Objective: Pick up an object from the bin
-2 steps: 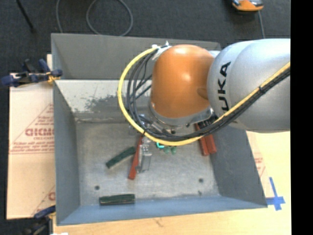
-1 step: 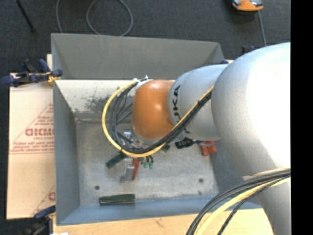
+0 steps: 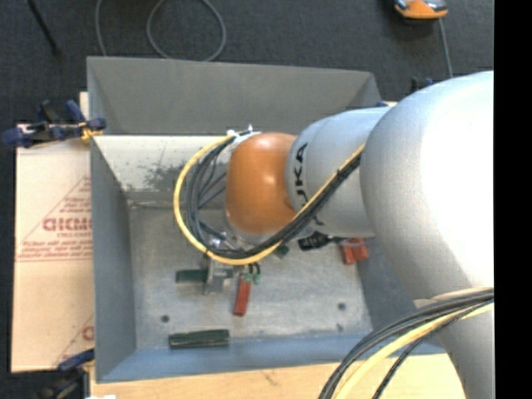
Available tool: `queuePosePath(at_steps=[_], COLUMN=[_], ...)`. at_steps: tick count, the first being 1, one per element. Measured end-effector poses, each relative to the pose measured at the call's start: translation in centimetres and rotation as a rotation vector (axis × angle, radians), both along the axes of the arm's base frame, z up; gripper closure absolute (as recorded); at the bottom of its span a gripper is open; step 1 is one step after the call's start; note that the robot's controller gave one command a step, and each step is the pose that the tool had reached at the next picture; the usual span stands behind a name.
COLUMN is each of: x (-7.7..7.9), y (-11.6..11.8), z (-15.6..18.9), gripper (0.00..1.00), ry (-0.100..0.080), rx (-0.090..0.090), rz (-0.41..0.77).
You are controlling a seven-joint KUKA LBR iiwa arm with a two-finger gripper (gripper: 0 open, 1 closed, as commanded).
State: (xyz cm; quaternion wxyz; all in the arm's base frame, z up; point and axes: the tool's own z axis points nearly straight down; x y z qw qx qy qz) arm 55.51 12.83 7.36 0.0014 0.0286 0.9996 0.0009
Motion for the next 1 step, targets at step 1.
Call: queuePosePath(at_steps=[1], x=[1.4], y=[0.68], z=[13.61], gripper=[1.0], ry=[-0.009], rx=[0.002], rz=[0.002])
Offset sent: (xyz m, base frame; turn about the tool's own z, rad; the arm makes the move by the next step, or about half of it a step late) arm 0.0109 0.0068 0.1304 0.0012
